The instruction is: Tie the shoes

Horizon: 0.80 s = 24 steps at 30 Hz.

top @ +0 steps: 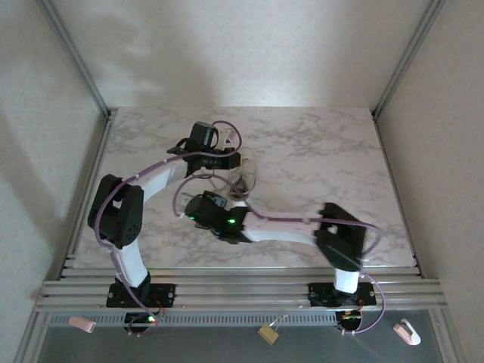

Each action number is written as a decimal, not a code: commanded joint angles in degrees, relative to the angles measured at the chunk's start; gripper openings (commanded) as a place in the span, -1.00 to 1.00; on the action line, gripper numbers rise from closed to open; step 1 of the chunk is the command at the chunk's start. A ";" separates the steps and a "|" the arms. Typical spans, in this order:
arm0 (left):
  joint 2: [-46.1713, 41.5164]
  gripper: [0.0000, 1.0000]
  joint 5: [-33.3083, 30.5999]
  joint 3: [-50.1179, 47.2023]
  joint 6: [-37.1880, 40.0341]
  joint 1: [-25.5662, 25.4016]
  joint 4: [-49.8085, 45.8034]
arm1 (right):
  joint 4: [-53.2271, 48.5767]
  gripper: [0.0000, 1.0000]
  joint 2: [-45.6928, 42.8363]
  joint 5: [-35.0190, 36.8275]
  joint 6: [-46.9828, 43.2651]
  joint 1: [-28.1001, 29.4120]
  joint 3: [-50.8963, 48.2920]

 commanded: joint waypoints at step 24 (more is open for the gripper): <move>-17.30 -1.00 -11.49 -37.27 -8.98 -4.06 47.26 | -13.26 0.02 -4.99 -50.69 45.79 -39.66 6.62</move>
